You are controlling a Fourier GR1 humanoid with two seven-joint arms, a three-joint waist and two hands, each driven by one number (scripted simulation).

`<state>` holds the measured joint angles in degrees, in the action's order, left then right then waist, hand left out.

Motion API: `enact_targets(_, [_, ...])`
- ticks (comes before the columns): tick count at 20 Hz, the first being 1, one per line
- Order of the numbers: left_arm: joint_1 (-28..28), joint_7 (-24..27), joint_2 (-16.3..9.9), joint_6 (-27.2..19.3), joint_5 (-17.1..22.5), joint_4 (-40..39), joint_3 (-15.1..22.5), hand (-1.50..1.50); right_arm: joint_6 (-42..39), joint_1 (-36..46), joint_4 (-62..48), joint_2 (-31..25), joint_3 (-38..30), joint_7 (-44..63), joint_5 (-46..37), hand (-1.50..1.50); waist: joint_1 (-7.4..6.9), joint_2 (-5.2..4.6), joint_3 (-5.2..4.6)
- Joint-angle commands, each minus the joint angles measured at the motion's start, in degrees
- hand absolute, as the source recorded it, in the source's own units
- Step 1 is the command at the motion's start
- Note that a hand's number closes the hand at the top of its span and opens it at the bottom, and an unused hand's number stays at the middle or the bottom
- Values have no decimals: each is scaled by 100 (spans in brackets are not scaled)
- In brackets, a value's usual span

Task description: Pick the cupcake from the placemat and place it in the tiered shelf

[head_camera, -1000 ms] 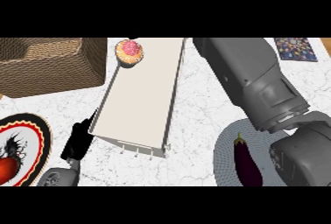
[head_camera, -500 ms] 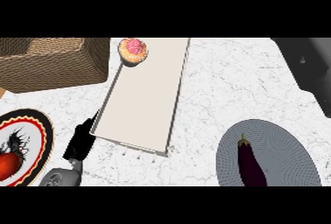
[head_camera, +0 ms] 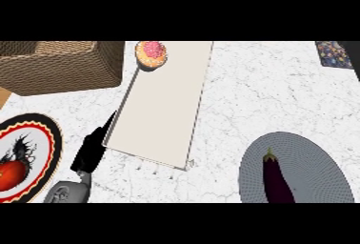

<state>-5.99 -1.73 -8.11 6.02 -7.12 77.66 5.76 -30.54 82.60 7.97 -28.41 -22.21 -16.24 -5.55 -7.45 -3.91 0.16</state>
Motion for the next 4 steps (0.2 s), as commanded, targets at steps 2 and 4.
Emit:
enact_targets(2, [-6,20,65,14,-50,-9,103,0,-547,-99,34,-404,118,-128,-139,-150,-39,-1,1])
enact_targets(4, [-160,-52,-5,74,56,-115,-47,0,-337,-220,94,-233,264,-323,-303,-150,-94,-46,-1])
